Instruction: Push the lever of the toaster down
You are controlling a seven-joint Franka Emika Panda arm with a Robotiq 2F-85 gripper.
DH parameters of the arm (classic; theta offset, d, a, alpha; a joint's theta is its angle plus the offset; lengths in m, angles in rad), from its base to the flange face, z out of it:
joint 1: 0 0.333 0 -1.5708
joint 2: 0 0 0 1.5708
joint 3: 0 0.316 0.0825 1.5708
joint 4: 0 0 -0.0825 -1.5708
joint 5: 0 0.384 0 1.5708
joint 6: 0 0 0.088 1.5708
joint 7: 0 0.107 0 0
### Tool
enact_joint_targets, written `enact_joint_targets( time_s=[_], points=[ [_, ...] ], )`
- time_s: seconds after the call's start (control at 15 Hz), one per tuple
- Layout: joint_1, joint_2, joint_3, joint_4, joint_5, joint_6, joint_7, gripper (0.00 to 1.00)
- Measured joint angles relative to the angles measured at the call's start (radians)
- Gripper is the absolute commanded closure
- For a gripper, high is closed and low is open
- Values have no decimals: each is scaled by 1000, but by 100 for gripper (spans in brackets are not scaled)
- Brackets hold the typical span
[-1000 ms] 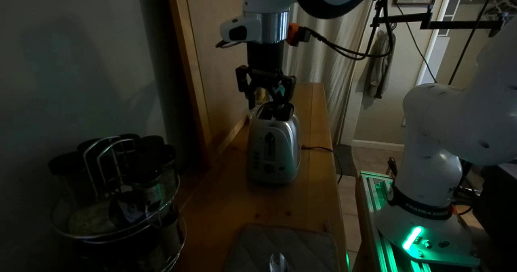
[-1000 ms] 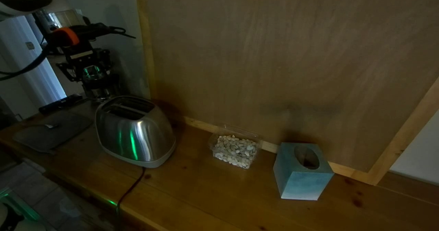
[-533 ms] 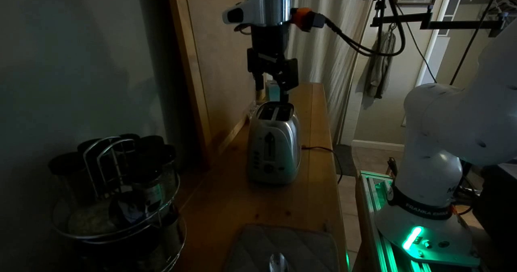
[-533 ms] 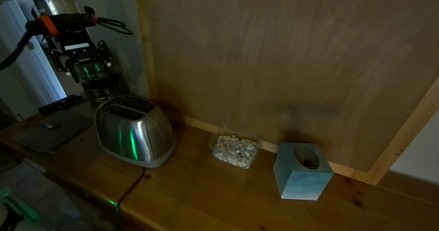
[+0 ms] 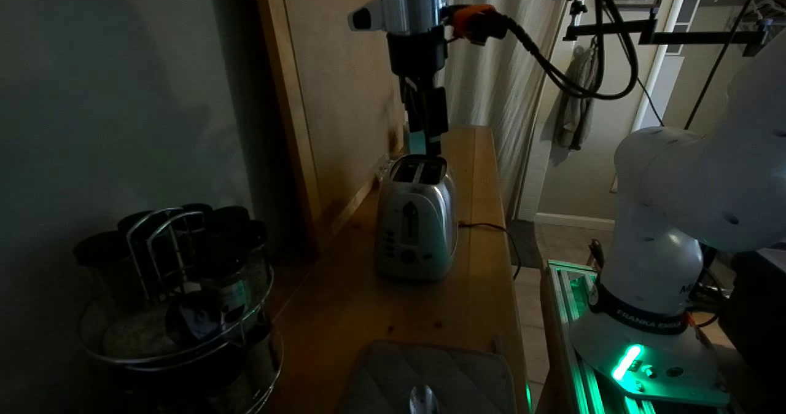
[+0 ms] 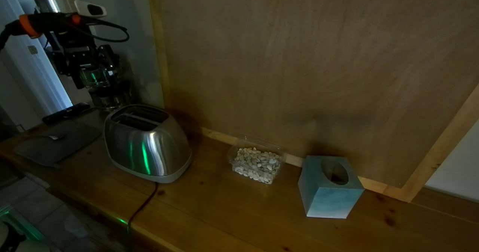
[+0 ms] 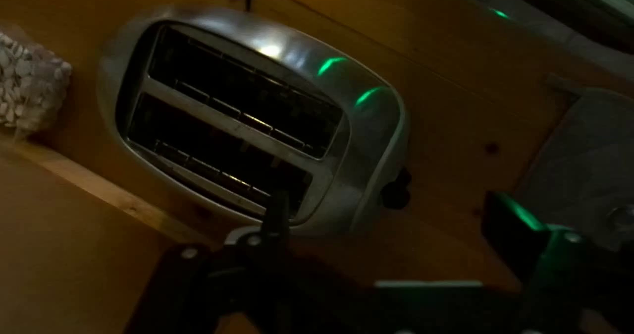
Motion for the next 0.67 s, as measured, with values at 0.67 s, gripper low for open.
enact_joint_targets(
  time_s=[0.67],
  points=[
    [-15,-15,0,0,25,-5,220,0]
  ],
)
